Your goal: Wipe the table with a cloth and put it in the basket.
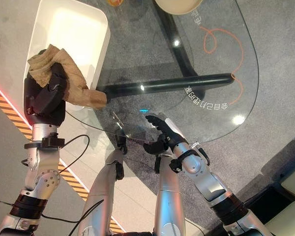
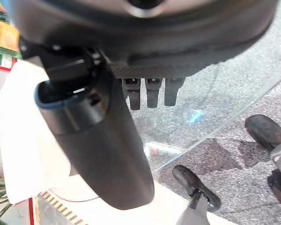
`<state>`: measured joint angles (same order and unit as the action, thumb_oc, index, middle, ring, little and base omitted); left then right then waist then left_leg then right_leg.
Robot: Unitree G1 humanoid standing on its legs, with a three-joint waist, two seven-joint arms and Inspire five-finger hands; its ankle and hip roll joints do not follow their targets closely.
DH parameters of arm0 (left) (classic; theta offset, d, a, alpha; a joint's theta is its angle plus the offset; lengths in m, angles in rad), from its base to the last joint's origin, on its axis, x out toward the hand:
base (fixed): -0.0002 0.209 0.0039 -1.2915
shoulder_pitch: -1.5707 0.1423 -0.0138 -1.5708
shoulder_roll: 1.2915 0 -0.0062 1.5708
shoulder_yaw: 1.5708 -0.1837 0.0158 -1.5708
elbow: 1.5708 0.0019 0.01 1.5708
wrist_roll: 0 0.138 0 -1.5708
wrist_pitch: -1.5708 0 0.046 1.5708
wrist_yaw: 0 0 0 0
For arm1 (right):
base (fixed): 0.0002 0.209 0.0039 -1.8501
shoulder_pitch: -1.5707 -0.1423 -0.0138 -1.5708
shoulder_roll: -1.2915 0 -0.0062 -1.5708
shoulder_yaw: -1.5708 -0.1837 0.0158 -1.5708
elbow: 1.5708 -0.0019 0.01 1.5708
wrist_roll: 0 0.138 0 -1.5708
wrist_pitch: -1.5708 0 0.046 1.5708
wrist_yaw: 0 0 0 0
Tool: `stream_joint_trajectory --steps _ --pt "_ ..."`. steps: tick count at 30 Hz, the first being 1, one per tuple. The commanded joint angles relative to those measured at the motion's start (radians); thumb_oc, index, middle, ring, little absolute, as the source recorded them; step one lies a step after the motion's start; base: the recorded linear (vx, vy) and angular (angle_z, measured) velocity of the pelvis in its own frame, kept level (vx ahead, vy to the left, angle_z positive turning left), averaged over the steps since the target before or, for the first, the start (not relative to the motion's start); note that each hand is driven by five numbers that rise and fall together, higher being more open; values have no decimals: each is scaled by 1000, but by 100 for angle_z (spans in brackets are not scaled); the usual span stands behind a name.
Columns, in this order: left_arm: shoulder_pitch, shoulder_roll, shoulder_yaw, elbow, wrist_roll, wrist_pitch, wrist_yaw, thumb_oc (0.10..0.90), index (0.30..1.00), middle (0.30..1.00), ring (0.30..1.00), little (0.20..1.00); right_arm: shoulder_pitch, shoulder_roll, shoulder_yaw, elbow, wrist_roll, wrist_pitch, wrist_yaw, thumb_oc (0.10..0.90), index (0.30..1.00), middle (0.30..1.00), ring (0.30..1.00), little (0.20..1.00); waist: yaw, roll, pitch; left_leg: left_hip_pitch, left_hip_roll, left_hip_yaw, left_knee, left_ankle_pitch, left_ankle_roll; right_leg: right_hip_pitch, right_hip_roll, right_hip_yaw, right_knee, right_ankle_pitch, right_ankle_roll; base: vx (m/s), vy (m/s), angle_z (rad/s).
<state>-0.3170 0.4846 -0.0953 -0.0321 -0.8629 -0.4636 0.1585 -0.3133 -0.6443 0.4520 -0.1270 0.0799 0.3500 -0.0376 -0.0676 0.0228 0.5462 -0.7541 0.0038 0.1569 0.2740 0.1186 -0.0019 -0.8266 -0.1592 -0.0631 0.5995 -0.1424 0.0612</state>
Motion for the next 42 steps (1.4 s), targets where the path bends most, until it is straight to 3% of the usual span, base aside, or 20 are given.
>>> stream_joint_trajectory --steps 1,2,3,5,7,17,28,35,42 --pt "-72 36 112 -97 95 -169 55 100 300 300 300 200 -22 -14 12 -66 30 -16 25 800 900 900 900 900 -19 14 -26 -28 -57 45 169 -202 1 -13 99 19 -213 140 12 19 61 -2" --pt "-81 49 118 -66 134 -169 111 100 300 300 300 200 -20 -20 24 -64 39 -3 30 800 900 900 900 900 -18 17 -26 -9 -56 33 179 -232 -5 3 103 27 -203 114 17 48 134 -1" --pt "-105 71 128 -34 196 -168 197 100 300 300 300 200 -33 -33 29 -63 58 13 37 800 900 900 900 900 -21 16 -26 -27 -59 34 181 -225 -2 -15 101 35 -211 127 17 56 150 -2" --pt "-129 94 139 -9 259 -167 265 100 300 300 300 200 -46 -43 30 -67 63 26 45 800 900 900 900 900 -26 16 -26 -55 -60 49 173 -203 4 -44 98 38 -229 156 15 -4 99 -11" --pt "-139 115 139 11 294 -164 315 100 300 300 300 200 -46 -52 38 -70 78 38 47 800 900 900 900 900 -23 19 -26 -35 -57 45 174 -228 -2 -27 101 42 -227 134 21 69 96 -15" --pt "-245 154 109 123 324 -134 425 100 300 300 300 200 -100 -63 68 -55 121 70 33 800 900 900 900 900 -31 20 -26 -84 -54 55 179 -219 -2 -73 93 42 -244 154 26 -5 38 -1" --pt "-365 222 74 274 569 -100 744 100 300 300 300 200 -135 -75 86 -26 162 87 11 800 900 900 900 900 -41 12 -26 -118 -48 57 189 -229 -11 -107 92 45 -246 156 33 2 14 0" --pt "-439 245 31 381 681 -1 785 100 300 300 300 200 -170 -89 88 -30 189 97 1 800 900 900 900 900 -49 3 -26 -161 -50 57 194 -215 -15 -147 94 43 -248 172 33 -7 15 0" --pt "-459 257 14 491 659 -13 807 100 300 300 300 200 -181 -106 94 -8 209 75 -10 800 900 900 900 900 -53 -5 -26 -180 -41 65 199 -223 -21 -169 98 44 -236 166 41 -2 16 -1"
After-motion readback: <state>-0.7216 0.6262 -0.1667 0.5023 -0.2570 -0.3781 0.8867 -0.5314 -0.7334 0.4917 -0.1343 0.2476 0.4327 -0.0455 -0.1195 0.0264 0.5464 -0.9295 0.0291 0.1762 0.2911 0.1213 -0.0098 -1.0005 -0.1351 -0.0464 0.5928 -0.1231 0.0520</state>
